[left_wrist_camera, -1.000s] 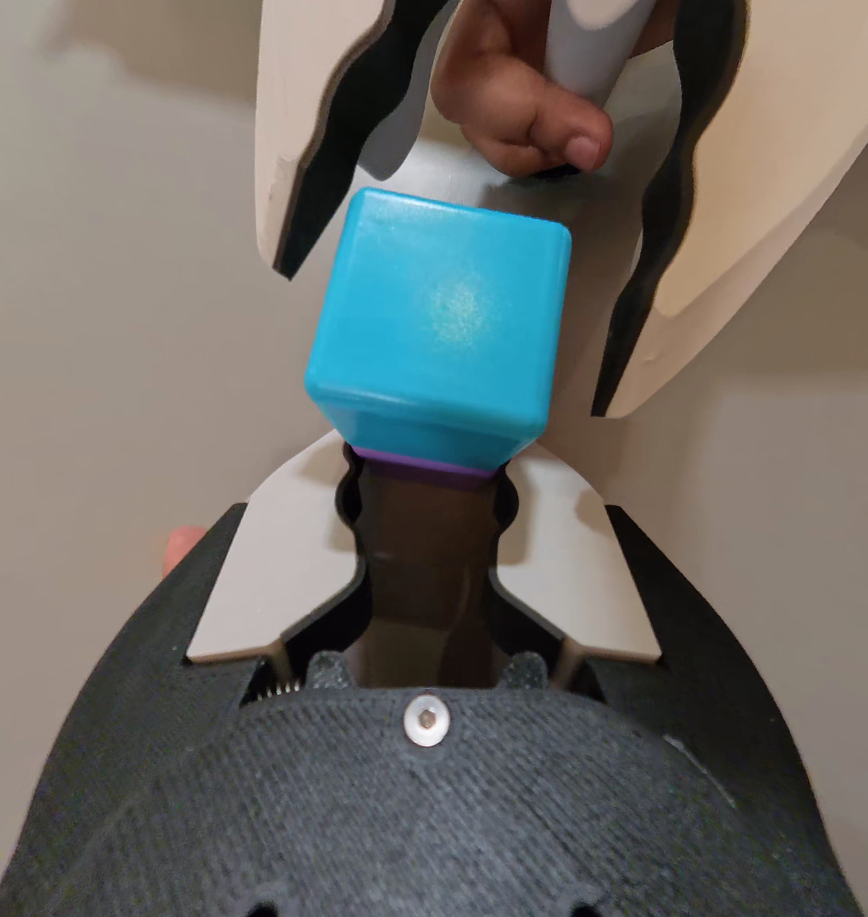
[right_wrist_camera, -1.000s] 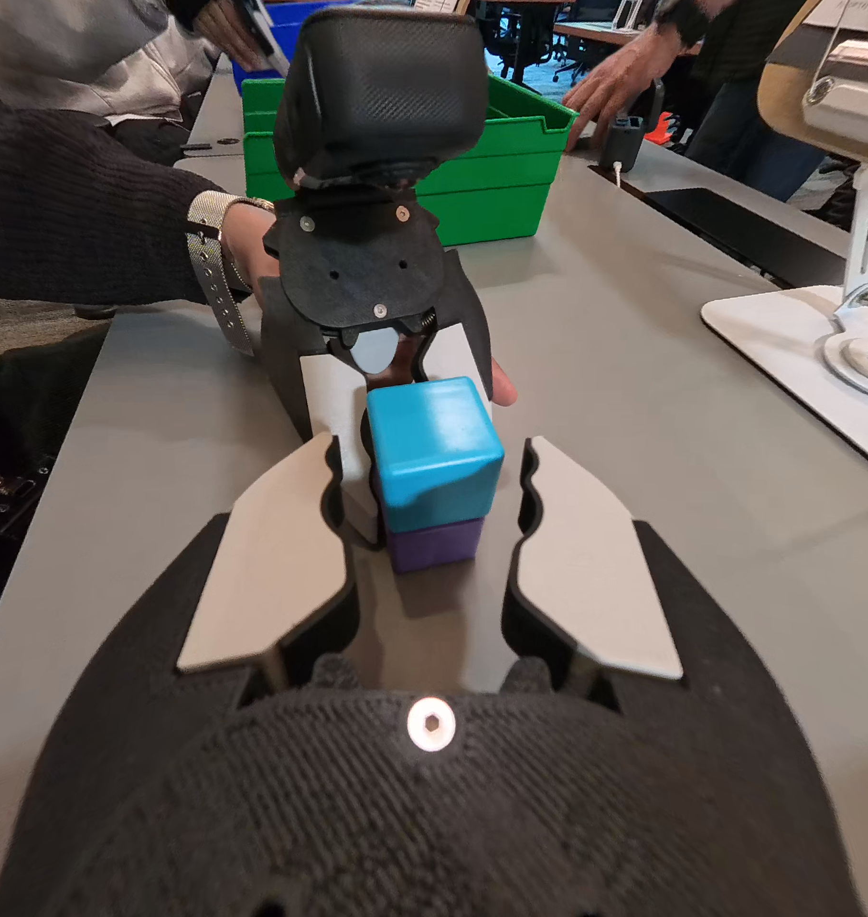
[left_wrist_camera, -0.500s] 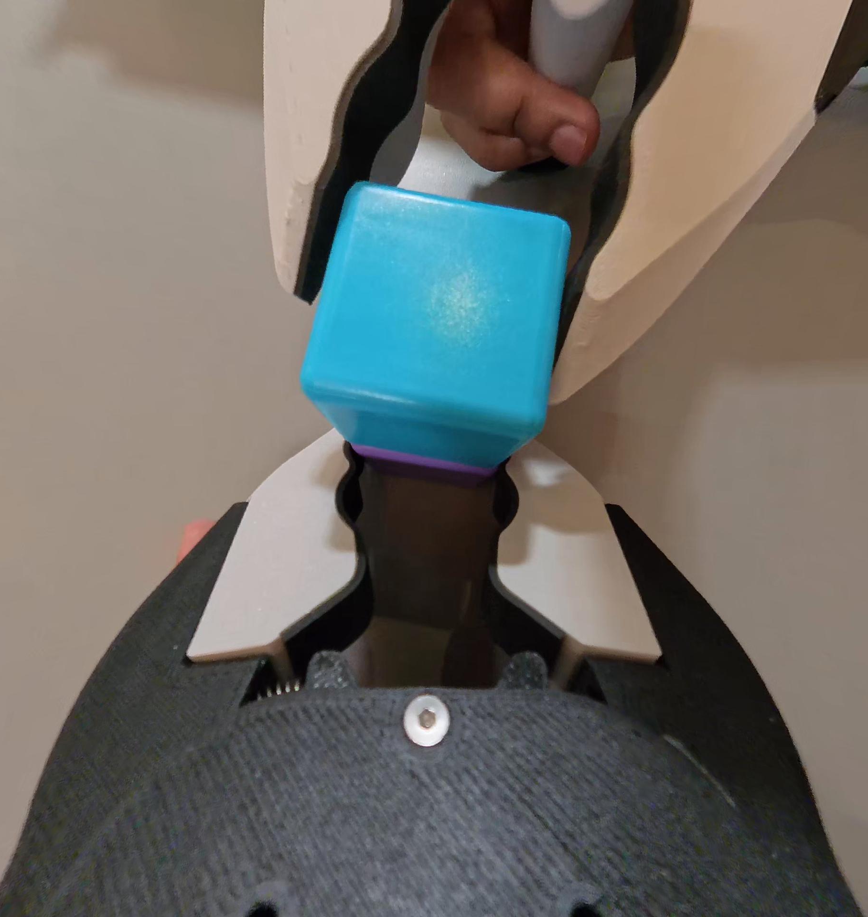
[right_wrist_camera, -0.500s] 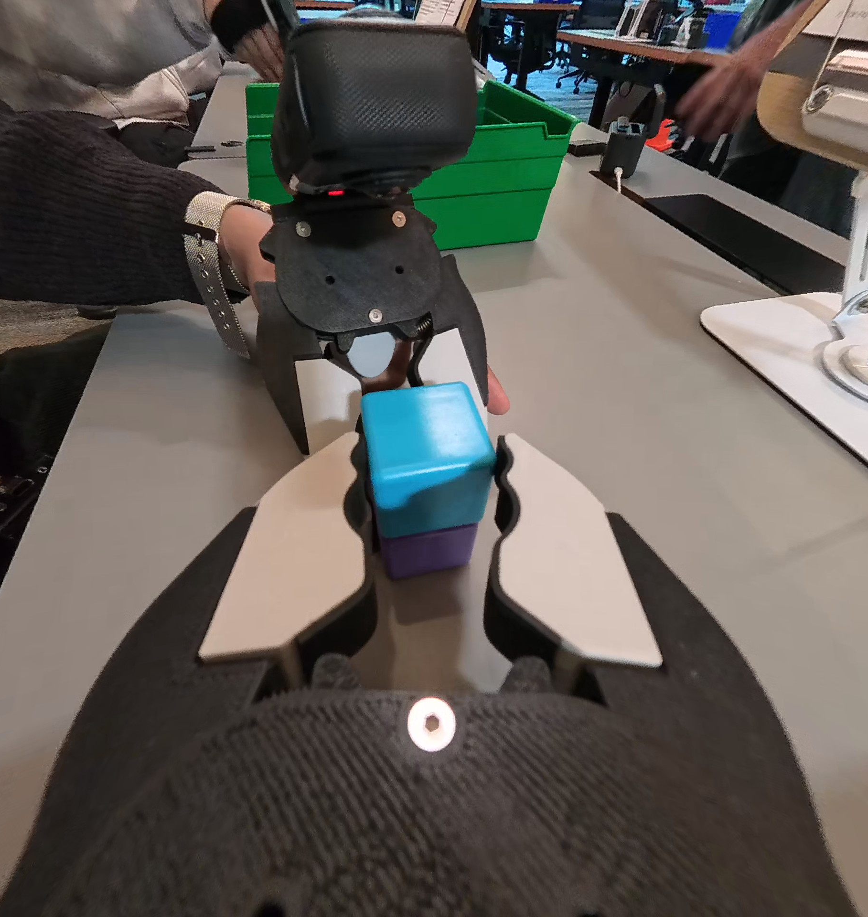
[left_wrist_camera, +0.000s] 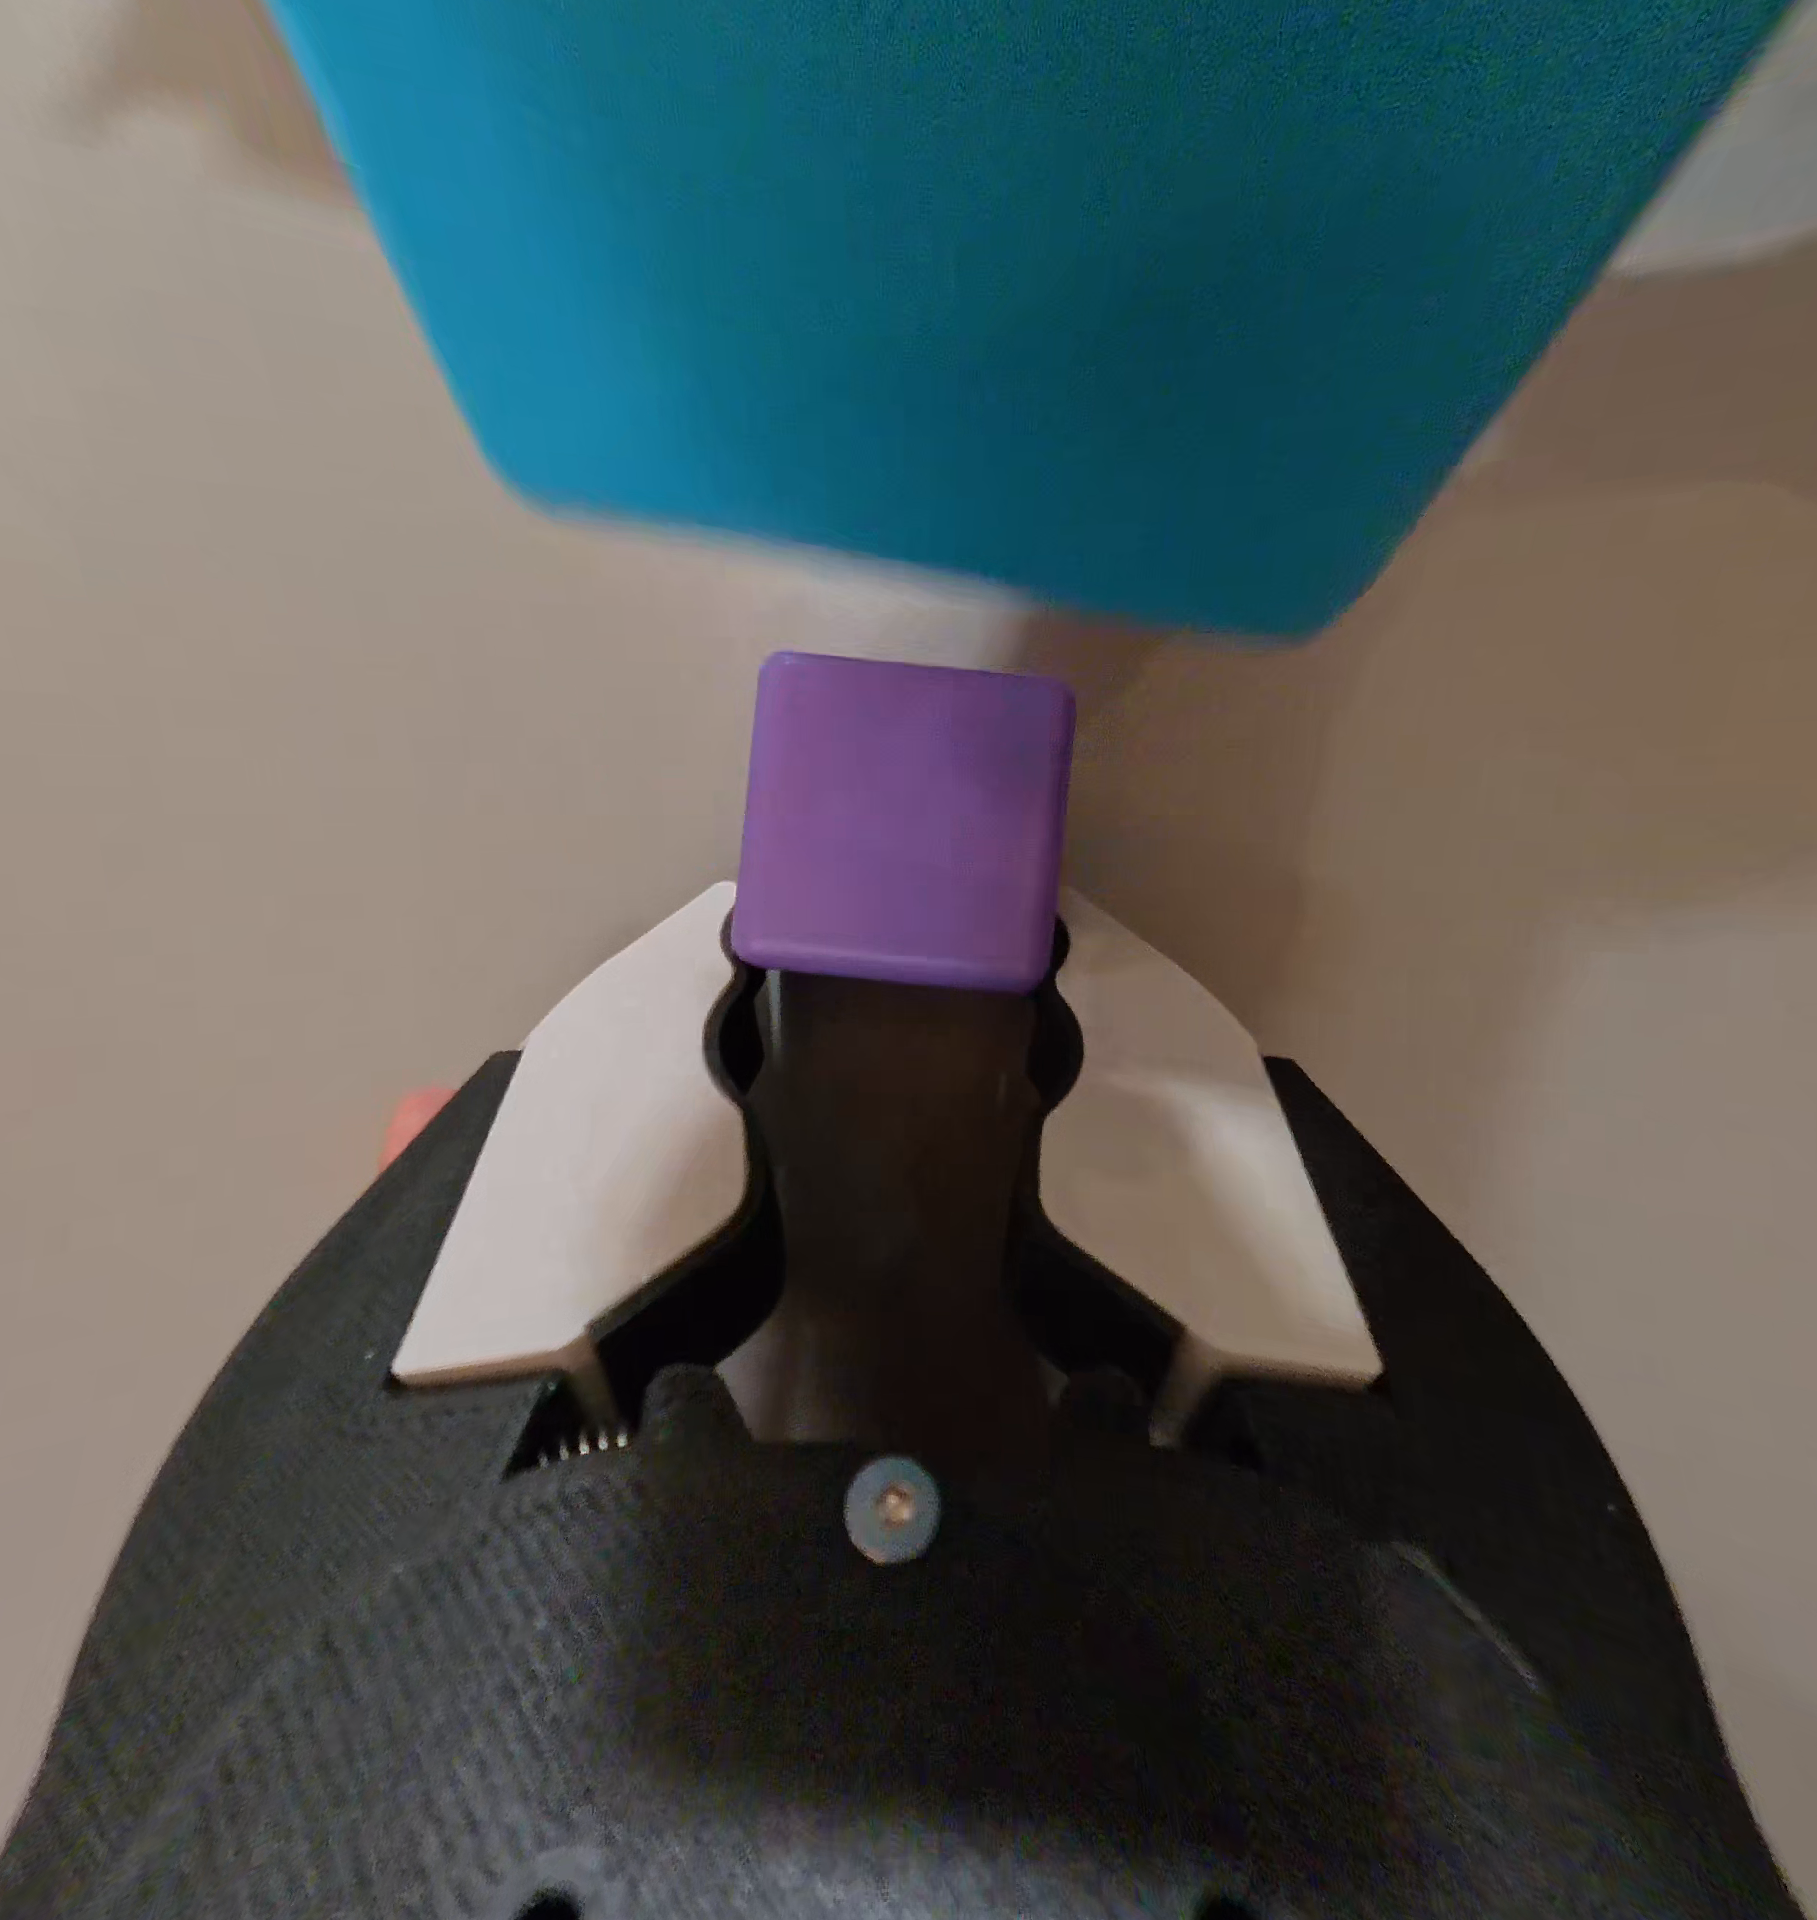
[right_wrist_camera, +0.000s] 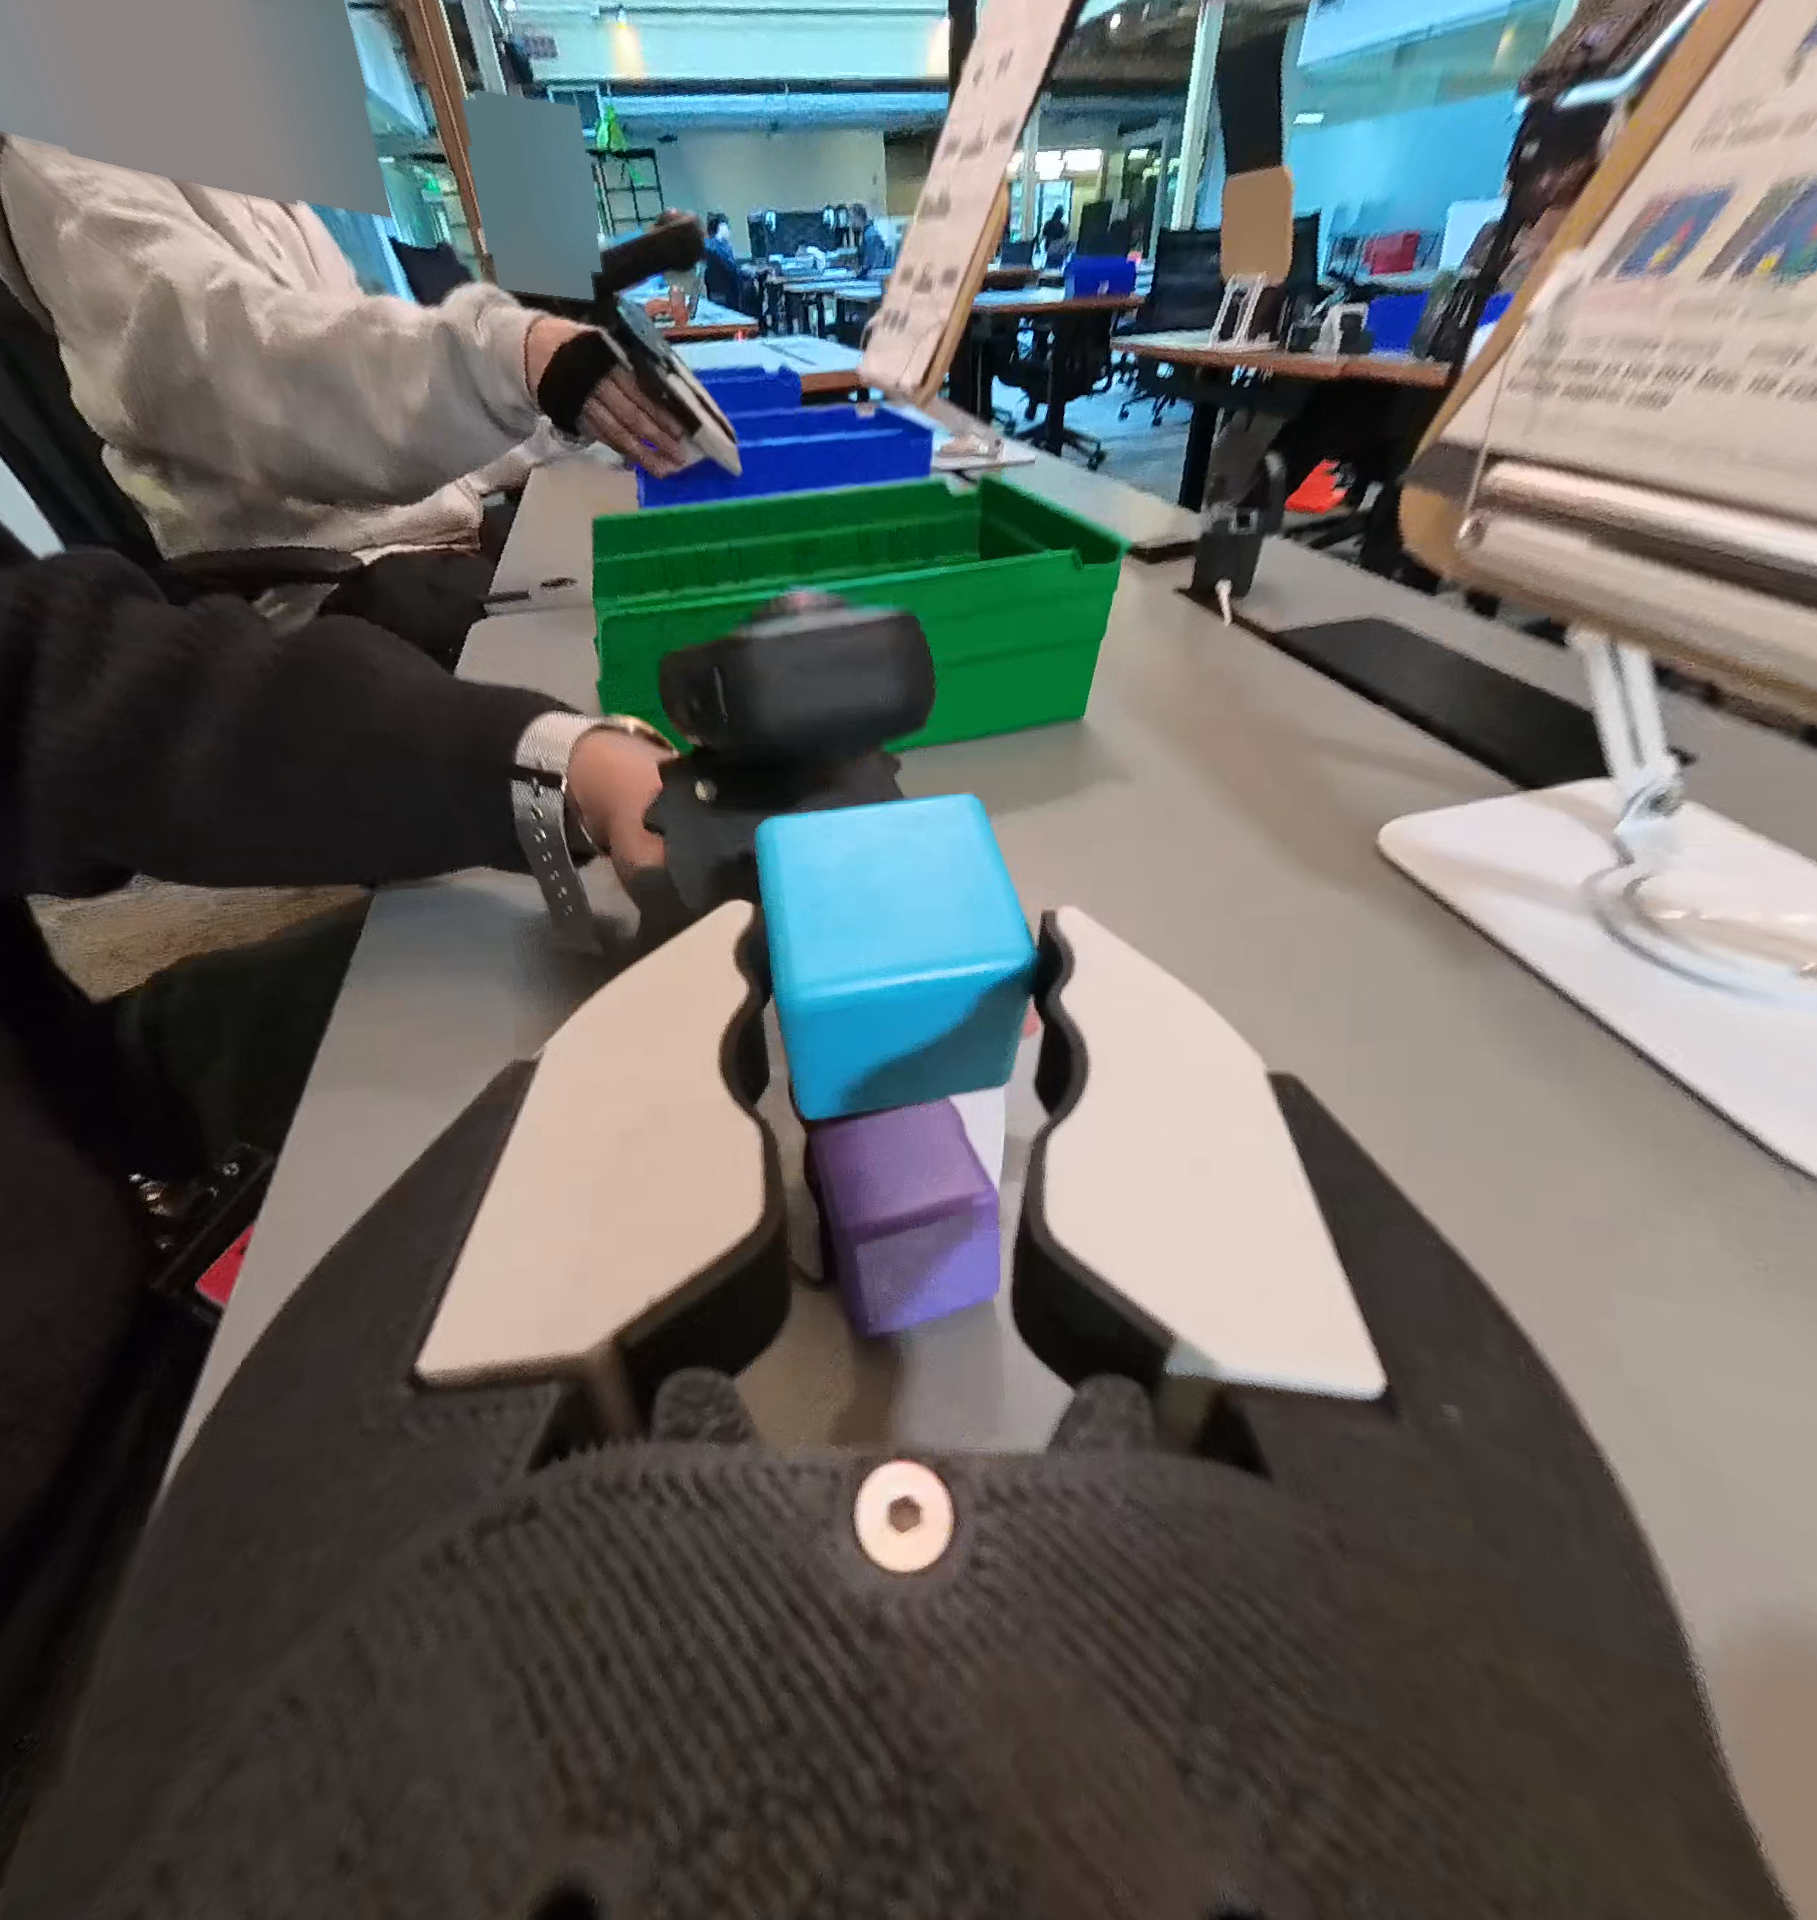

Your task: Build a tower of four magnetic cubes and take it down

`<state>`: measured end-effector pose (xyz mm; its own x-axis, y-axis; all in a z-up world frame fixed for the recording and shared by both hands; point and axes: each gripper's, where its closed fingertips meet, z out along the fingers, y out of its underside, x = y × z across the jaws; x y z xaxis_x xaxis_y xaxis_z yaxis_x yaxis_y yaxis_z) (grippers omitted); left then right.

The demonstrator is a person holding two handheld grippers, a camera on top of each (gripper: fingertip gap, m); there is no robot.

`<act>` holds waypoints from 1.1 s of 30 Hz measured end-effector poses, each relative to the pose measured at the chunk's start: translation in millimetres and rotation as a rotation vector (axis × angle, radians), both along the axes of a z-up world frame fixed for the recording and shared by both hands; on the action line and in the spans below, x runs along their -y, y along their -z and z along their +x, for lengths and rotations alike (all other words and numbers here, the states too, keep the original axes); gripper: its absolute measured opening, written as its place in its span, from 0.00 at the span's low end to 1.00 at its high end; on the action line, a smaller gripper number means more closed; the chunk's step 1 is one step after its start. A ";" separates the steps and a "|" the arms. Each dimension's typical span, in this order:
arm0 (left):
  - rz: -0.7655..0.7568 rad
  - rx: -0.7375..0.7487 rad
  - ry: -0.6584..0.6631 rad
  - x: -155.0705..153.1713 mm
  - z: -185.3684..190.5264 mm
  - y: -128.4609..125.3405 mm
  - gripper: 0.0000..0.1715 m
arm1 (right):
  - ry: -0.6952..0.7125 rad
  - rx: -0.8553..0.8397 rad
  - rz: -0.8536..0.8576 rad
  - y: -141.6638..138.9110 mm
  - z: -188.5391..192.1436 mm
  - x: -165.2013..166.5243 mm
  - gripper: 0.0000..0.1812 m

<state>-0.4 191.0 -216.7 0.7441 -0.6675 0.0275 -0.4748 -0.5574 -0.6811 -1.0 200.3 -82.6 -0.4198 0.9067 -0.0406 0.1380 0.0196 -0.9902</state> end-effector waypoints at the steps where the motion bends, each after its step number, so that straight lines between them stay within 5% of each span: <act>1: 0.000 0.000 0.000 0.0 0.1 0.0 0.31 | 0.008 -0.016 0.008 -7.8 2.7 -0.1 0.27; 10: 0.003 -0.004 0.000 0.1 0.0 -0.1 0.30 | 0.101 -0.080 0.091 -62.2 45.0 -12.7 0.27; 15: 0.004 -0.006 -0.002 0.2 -0.1 -0.1 0.30 | 0.256 0.053 0.216 -62.2 105.6 -64.6 0.27; 25: 0.001 -0.002 -0.003 0.2 -0.2 -0.1 0.30 | 0.459 0.648 0.327 11.0 223.0 -182.3 0.28; 33: 0.000 -0.001 -0.003 0.3 -0.1 -0.1 0.30 | 0.276 1.127 0.398 85.7 236.3 -186.2 0.28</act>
<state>-0.5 190.8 -216.7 0.7459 -0.6655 0.0270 -0.4739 -0.5587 -0.6807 235.3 386.5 -168.4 -0.1210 0.9917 0.0427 0.9608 0.1279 -0.2459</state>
